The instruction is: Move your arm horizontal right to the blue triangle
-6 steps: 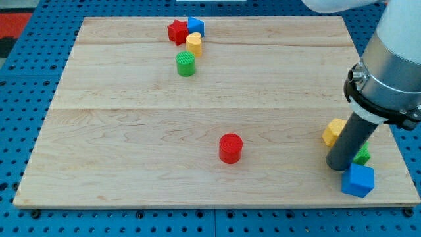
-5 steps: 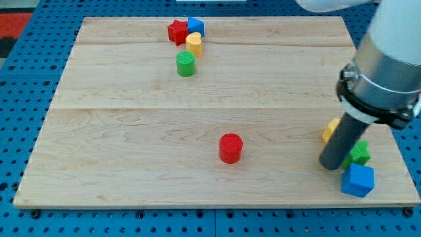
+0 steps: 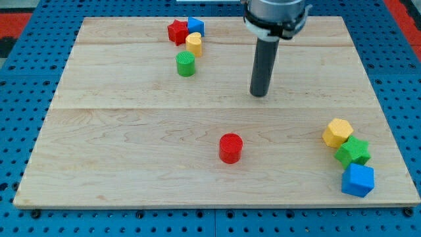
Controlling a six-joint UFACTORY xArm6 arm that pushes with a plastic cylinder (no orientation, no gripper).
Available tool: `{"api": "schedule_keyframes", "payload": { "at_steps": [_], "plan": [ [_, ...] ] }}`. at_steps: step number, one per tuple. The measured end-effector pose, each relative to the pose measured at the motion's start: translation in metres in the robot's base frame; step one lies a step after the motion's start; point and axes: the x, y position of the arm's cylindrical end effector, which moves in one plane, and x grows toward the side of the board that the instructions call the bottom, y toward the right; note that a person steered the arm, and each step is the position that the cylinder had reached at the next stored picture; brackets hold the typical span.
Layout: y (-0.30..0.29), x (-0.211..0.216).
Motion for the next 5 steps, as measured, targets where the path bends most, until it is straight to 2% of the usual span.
{"api": "schedule_keyframes", "payload": {
  "at_steps": [2,3,4,5],
  "plan": [
    [0.000,-0.132],
    [-0.008,-0.165],
    [-0.030,-0.171],
    [-0.125,-0.192]
  ]
}}
